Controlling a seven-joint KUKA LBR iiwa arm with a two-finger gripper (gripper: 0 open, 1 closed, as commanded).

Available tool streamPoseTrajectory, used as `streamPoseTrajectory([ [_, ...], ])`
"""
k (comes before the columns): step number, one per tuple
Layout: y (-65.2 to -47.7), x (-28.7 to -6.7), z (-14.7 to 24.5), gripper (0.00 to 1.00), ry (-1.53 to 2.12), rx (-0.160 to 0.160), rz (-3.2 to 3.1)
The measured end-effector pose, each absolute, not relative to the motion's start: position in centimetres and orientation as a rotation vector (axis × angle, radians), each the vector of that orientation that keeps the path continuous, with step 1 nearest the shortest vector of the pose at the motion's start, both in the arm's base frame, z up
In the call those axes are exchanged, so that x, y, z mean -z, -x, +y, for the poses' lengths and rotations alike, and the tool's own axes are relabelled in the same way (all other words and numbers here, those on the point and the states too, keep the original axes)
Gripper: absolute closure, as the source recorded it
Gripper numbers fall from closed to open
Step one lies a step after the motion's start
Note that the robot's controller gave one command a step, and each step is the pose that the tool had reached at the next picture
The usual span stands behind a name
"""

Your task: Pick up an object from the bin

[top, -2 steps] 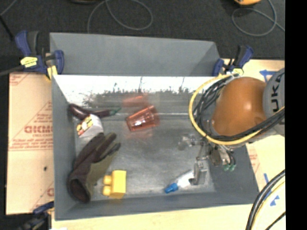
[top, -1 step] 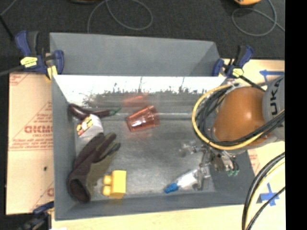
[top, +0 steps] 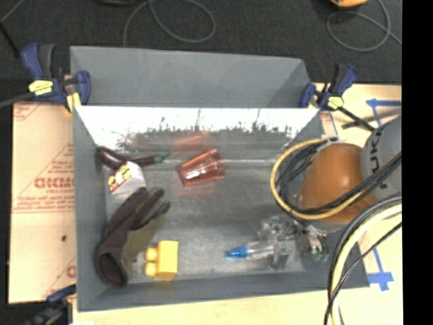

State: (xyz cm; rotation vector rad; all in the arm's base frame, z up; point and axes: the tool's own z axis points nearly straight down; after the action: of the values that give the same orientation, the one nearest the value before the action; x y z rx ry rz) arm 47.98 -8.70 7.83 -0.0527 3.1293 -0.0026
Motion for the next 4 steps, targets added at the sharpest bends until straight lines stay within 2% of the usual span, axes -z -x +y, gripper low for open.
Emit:
streamPoseTrajectory([
  [1,-48.0,-7.8,-8.7,1.0,0.054,0.003,3.129],
  [2,-48.3,-13.3,-9.1,1.0,0.09,0.002,3.134],
  [3,-47.6,-18.5,-8.6,0.0,0.133,0.006,3.12],
  [4,-47.5,-18.3,-8.6,0.0,0.133,0.004,3.125],
])
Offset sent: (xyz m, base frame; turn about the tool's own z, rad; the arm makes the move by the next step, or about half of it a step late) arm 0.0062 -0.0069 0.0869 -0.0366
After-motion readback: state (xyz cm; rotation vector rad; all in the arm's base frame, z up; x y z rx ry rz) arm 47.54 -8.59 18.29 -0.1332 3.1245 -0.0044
